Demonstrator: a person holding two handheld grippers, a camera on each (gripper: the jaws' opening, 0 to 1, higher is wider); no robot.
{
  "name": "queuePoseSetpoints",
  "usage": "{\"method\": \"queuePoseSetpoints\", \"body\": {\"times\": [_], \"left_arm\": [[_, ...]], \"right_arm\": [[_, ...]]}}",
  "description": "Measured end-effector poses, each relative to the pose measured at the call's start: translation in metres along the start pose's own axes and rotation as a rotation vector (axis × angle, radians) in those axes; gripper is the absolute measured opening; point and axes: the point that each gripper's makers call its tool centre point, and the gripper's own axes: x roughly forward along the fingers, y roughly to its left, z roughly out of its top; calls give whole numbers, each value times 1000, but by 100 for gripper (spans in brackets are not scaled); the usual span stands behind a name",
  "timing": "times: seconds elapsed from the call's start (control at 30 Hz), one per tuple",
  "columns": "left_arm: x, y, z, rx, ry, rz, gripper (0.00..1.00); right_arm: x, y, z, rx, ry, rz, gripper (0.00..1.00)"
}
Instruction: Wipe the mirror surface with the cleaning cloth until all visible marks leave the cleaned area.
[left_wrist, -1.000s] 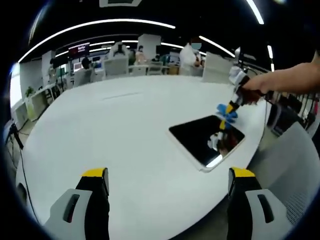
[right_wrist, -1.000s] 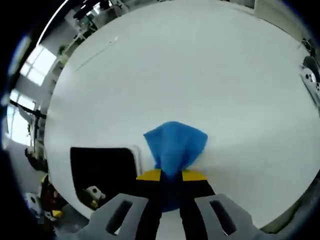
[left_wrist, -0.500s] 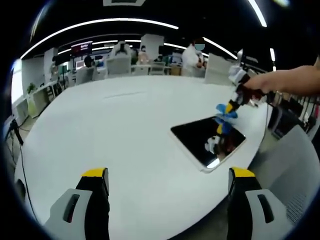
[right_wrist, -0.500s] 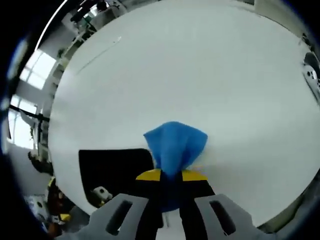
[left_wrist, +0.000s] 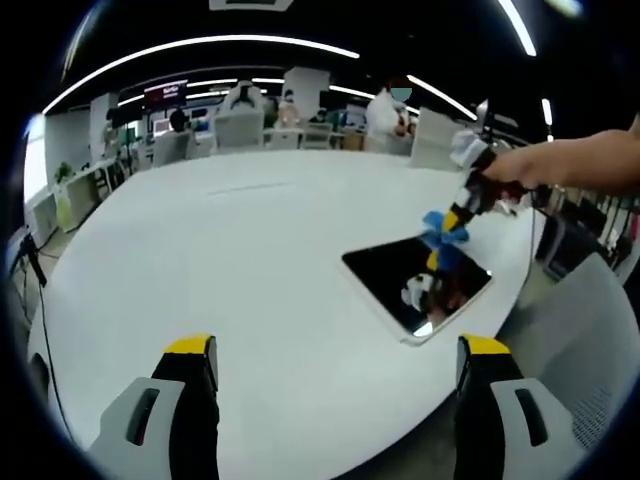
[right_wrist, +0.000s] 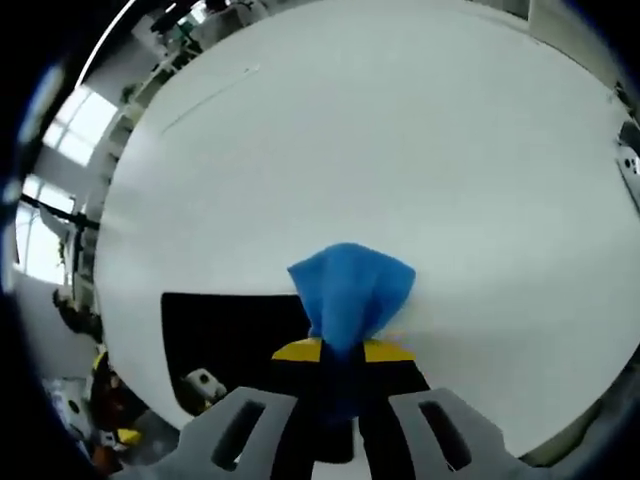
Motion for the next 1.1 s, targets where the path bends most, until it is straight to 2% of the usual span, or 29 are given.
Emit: {"method": "queuePoseSetpoints", "body": {"times": [0.17, 0.63, 1.1], "left_arm": [[0, 0, 0, -3, 0, 0, 99], [1, -4, 0, 8, 2, -15, 99], [1, -3, 1, 1, -10, -17, 99]], "right_arm": [[9, 10, -3, -1, 16, 6, 7], [11, 27, -2, -11, 10, -17, 7], [14, 69, -8, -33, 25, 12, 7]]}}
